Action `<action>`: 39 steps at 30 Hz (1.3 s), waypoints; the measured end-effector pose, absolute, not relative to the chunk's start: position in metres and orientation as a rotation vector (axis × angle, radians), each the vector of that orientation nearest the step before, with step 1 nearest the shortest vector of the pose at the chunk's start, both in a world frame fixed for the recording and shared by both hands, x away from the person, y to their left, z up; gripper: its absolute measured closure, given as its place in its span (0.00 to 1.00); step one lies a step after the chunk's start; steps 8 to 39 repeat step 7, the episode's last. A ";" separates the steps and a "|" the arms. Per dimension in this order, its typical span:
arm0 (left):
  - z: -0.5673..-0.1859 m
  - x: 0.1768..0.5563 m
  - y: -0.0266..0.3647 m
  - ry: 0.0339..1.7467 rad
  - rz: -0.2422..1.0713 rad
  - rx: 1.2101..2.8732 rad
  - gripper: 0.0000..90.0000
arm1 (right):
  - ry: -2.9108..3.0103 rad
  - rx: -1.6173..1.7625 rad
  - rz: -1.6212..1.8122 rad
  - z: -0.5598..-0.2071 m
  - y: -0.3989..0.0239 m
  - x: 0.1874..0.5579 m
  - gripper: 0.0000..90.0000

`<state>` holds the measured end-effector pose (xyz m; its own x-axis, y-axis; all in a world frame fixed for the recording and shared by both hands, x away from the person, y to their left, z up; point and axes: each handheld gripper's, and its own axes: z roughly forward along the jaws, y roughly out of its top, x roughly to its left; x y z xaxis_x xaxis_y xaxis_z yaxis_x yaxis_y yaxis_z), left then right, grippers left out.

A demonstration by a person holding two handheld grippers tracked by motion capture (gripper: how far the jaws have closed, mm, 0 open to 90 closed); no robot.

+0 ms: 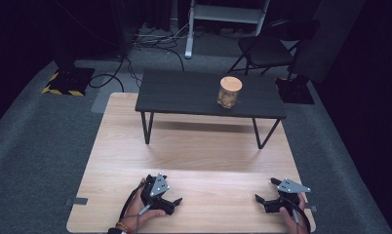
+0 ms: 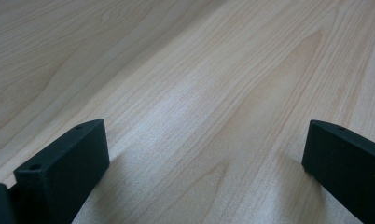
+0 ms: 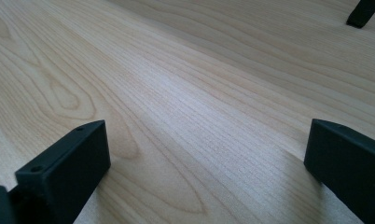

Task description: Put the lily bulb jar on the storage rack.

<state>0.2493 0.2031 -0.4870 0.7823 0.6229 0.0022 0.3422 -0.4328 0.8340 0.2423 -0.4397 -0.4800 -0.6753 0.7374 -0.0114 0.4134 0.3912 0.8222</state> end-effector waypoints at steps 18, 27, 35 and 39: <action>-0.487 0.249 0.203 0.718 0.389 2.060 0.01 | 2.278 0.997 1.187 -0.480 -0.440 0.242 0.00; -0.487 0.249 0.203 0.718 0.389 2.060 0.01 | 2.278 0.997 1.187 -0.480 -0.440 0.242 0.00; -0.487 0.249 0.203 0.718 0.389 2.060 0.01 | 2.278 0.997 1.187 -0.480 -0.440 0.242 0.00; -0.487 0.249 0.203 0.718 0.389 2.060 0.01 | 2.278 0.997 1.187 -0.480 -0.440 0.242 0.00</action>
